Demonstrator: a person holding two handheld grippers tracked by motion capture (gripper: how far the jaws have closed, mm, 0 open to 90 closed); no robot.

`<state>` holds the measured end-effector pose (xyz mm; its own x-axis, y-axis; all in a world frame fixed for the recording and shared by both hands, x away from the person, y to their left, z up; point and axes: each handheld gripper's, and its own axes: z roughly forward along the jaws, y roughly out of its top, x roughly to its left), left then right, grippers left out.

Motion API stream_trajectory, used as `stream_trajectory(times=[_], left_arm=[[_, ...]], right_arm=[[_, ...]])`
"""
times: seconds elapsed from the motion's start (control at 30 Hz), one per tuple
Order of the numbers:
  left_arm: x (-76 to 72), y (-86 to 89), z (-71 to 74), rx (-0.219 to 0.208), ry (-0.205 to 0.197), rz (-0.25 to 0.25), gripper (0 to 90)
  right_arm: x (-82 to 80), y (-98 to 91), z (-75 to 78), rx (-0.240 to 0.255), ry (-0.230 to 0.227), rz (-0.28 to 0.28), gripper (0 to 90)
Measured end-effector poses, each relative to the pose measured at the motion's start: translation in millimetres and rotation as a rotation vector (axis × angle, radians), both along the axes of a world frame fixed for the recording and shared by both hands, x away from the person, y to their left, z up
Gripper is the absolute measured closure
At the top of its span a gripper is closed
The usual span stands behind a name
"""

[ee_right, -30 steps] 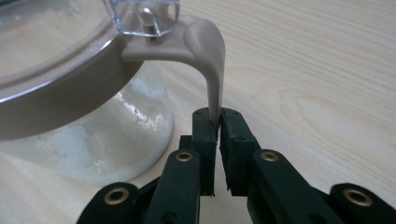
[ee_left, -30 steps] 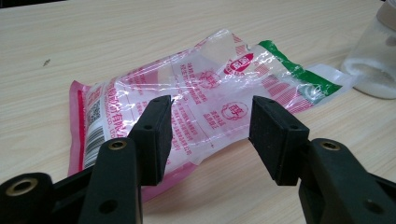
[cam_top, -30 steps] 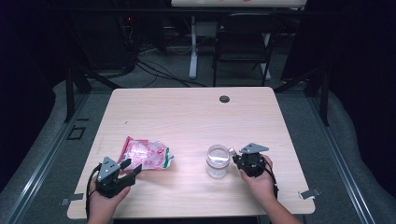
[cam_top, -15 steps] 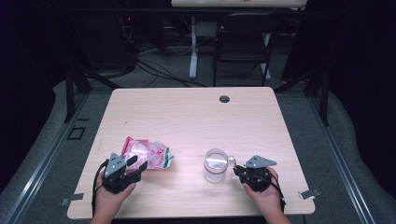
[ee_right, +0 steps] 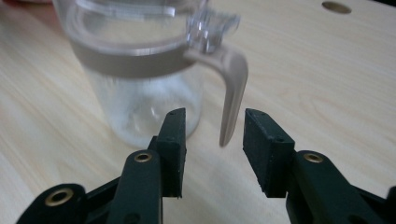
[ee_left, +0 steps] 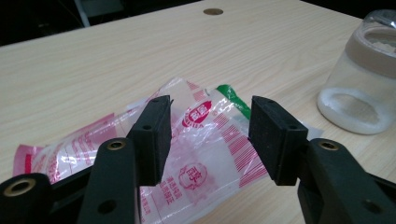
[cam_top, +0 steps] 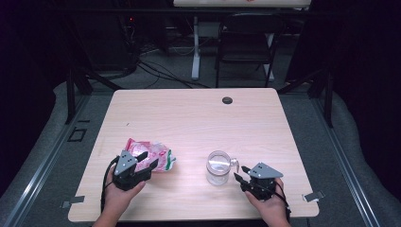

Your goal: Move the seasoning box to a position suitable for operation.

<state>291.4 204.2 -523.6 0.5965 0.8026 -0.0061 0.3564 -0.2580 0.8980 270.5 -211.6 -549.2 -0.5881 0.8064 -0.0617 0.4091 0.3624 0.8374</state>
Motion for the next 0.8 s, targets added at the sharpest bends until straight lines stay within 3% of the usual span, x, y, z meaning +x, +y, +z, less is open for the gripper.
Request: stream_trajectory(times=[0.1, 0.13, 0.2, 0.23, 0.33, 0.4, 0.5, 0.67, 0.8], left_arm=[[-1.0, -4.0, 2.1, -0.023, 0.021, 0.002, 47.8], [0.2, -9.6, 5.1, -0.053, 0.026, -0.004, 47.7], [0.9, -13.7, 7.0, -0.058, 0.028, -0.011, 47.7], [2.3, -24.4, 12.4, -0.045, 0.022, -0.032, 47.7], [2.6, -36.8, 18.7, -0.042, 0.020, -0.040, 52.2], [4.7, -50.0, 24.4, -0.049, 0.043, -0.080, 54.7], [11.4, -77.1, 26.6, -0.016, 0.068, -0.102, 62.2], [11.1, -92.3, 18.3, -0.014, 0.101, -0.148, 68.7], [-2.5, -100.1, 4.3, 0.056, 0.081, -0.229, 75.0]], right_arm=[[6.4, 0.2, 1.0, 0.006, -0.014, -0.009, 54.4], [11.0, 1.9, 0.1, 0.011, -0.004, 0.001, 54.7], [13.2, 3.6, -0.1, -0.008, -0.003, 0.021, 55.3], [15.8, 6.7, 1.0, -0.063, -0.033, 0.030, 60.0], [19.6, 8.0, 1.2, -0.061, -0.024, 0.033, 63.8], [23.4, 9.5, -0.1, -0.068, 0.002, 0.040, 66.3], [22.4, 9.2, -2.4, -0.075, -0.011, 0.025, 77.2], [20.2, 7.1, -1.4, -0.048, 0.001, 0.044, 77.3], [19.7, 6.6, -2.9, -0.031, 0.005, 0.061, 77.4]])
